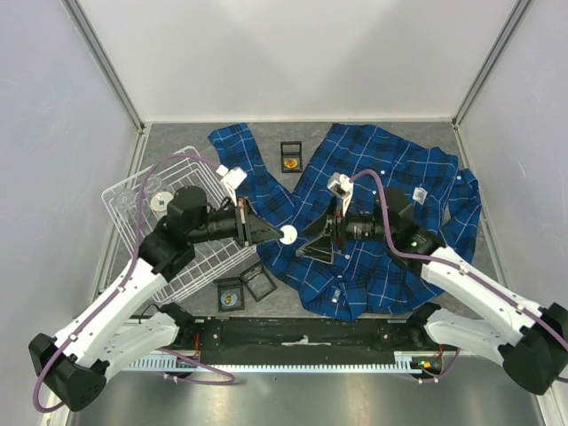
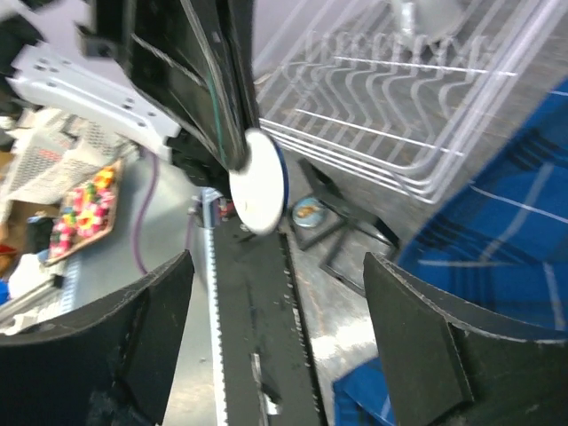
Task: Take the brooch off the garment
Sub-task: Close the brooch.
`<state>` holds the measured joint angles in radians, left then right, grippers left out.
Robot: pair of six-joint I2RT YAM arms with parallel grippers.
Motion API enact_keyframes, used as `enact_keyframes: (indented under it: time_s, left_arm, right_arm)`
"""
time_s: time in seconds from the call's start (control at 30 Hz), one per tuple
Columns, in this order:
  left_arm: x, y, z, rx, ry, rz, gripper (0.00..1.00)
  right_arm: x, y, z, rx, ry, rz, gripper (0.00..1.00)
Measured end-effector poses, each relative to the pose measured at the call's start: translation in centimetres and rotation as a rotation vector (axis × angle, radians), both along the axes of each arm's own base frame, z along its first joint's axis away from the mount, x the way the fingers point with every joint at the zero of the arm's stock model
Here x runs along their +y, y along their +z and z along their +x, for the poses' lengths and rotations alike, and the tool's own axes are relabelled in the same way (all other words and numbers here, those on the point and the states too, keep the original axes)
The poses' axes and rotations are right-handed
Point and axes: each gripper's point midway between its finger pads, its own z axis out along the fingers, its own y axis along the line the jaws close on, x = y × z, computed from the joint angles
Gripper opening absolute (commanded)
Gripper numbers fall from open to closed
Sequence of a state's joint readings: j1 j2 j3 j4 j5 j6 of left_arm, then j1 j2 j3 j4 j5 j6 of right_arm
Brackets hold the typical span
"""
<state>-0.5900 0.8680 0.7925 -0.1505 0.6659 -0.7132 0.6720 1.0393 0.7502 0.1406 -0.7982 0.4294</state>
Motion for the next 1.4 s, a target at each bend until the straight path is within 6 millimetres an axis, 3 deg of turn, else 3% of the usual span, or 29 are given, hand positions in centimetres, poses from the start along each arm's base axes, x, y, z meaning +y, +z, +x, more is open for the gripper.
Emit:
enact_keyframes:
  time_s: [0.2,0.3,0.43,0.6,0.83,1.13,1.4]
  left_arm:
    - [1.9,-0.2,2.1,0.192,0.222,0.157,0.02]
    - [3.1,-2.9,2.3,0.356,0.315,0.270,0.02]
    - [4.7,-6.9,1.1,0.573,0.411,0.393,0.02]
    - [5.2,-7.6,0.0,0.703,0.463,0.398,0.02]
    - [5.5,-8.0,-0.8,0.813,0.504,0.395,0.02]
    - [5.5,-8.4,-1.0,0.892,0.522,0.375,0.02]
    - [5.4,-8.3,-1.5,0.925,0.509,0.354,0.02]
  right_arm:
    - [-1.4,-1.6,0.7,-0.087,-0.153,-0.131,0.90]
    - [0.2,-2.5,-0.8,-0.179,-0.162,-0.175,0.81]
    - [2.3,-3.7,-3.8,-0.389,-0.152,-0.170,0.69]
    - [4.0,-5.0,-6.2,-0.669,-0.158,-0.194,0.65]
    - [5.4,-4.8,-4.7,-0.901,-0.262,-0.257,0.51]
    - [7.3,-5.1,-3.6,-1.000,-0.268,-0.319,0.31]
    - [8.7,-5.3,-3.5,-1.014,-0.257,-0.338,0.28]
